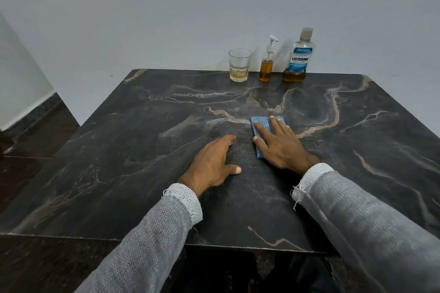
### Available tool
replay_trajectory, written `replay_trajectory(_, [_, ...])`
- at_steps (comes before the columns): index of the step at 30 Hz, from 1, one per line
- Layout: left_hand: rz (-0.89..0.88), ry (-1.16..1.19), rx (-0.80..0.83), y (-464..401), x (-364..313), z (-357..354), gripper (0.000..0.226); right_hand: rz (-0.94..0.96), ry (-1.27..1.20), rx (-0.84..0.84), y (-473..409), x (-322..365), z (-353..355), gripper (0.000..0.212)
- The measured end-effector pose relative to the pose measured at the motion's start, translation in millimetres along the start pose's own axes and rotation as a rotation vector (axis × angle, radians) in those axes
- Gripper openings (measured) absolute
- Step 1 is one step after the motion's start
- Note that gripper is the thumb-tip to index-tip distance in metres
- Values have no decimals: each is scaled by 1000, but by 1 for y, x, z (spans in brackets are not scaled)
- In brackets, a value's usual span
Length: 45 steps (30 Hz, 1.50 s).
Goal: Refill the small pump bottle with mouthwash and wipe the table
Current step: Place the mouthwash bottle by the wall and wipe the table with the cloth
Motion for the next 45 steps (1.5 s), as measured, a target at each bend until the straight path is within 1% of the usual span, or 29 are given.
replay_trajectory(3, [3, 4, 4, 2, -1, 1, 81, 70, -2, 2, 19, 0, -2, 58])
replay_trajectory(5, [6, 11, 6, 3, -1, 1, 80, 81, -3, -12, 29, -8, 0, 57])
replay_trajectory(7, [5, 26, 8, 4, 0, 1, 79, 61, -10, -52, 36, -20, 6, 56])
replay_trajectory(9, [1, 23, 14, 5, 0, 0, 78, 32, -6, -140, 39, -35, 14, 53])
replay_trajectory(12, [0, 15, 17, 5, 1, -1, 78, -65, -42, -203, 30, -58, 21, 48])
replay_trajectory(14, [-1, 13, 19, 3, 2, -1, 79, -125, -78, -192, 16, -65, 22, 49])
replay_trajectory(16, [-3, 11, 18, 2, 2, -1, 79, -136, -54, -163, -3, -60, 19, 53])
replay_trajectory(19, [-6, 3, 13, 3, 2, -1, 79, -140, -32, -52, -25, -36, 10, 59])
replay_trajectory(24, [-17, -29, -5, 6, -1, 0, 72, 7, -32, -38, -22, 12, 0, 59])
replay_trajectory(29, [-45, -38, -2, 8, -1, 2, 61, 156, -15, -34, 14, 4, -3, 58])
replay_trajectory(31, [-54, -19, -3, 7, 1, 2, 59, 124, -14, -50, 23, -14, -1, 59])
replay_trajectory(35, [-72, 25, -14, 7, 4, 3, 57, -59, -8, -68, 18, -55, 7, 60])
replay_trajectory(37, [-86, 34, -11, 7, 5, 2, 55, -127, -9, -77, 6, -62, 11, 57])
replay_trajectory(39, [-106, 27, -11, 7, 6, 2, 52, -162, -18, -79, -10, -56, 14, 54])
replay_trajectory(42, [-116, 62, 4, 5, 10, 5, 47, -190, -36, -57, -33, -29, 13, 50])
replay_trajectory(45, [-89, 193, -3, 3, 15, 10, 43, -113, -28, -25, -44, 15, 4, 54])
Point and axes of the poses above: each hand's wrist, its own y-axis away from the middle knuckle, its own z-axis out of the back of the hand, x = y × z, the point moved 5 cm from there along -y, towards the middle knuckle
